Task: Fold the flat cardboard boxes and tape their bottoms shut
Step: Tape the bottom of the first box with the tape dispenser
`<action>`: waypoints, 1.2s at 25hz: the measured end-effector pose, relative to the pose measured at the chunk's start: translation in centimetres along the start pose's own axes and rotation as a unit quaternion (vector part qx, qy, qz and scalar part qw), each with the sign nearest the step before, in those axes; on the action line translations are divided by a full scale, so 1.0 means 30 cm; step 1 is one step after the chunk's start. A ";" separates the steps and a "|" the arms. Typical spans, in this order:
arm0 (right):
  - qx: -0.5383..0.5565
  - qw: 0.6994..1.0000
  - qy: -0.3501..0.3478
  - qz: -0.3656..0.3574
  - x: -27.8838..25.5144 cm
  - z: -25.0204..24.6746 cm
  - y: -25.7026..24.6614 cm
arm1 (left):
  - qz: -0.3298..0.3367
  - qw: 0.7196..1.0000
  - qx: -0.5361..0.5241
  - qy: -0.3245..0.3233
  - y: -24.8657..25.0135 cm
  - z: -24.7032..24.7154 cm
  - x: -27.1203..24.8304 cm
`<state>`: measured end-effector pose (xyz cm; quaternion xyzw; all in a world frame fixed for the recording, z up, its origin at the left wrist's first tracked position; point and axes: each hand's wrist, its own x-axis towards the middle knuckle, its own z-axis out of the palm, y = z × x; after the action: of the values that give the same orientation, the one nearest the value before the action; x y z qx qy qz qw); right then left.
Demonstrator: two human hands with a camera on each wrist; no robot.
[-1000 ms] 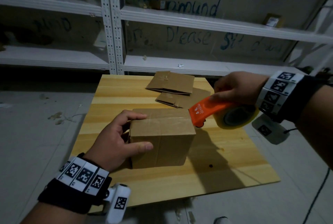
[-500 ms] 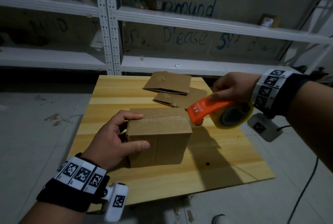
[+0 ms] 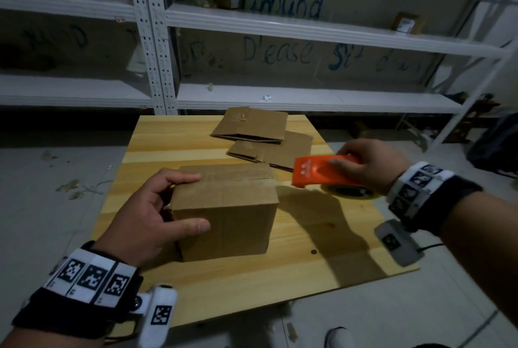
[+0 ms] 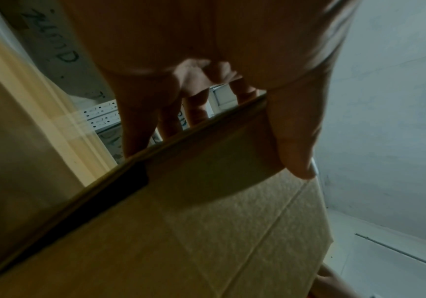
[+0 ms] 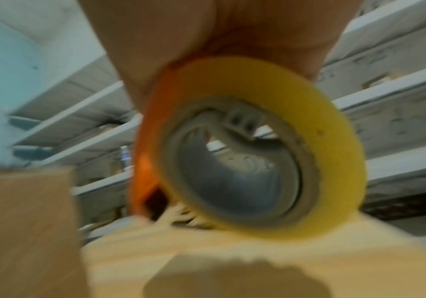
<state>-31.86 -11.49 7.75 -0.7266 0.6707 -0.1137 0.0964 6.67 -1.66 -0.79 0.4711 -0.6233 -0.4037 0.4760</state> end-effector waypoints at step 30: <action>0.396 0.911 -0.085 -0.077 -0.271 0.319 -0.327 | -0.029 0.999 -0.019 0.014 0.000 0.023 -0.008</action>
<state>-20.30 -2.69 1.19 -0.6850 0.5017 -0.3148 0.4243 6.03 -1.38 -1.01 0.4854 -0.5947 -0.4227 0.4817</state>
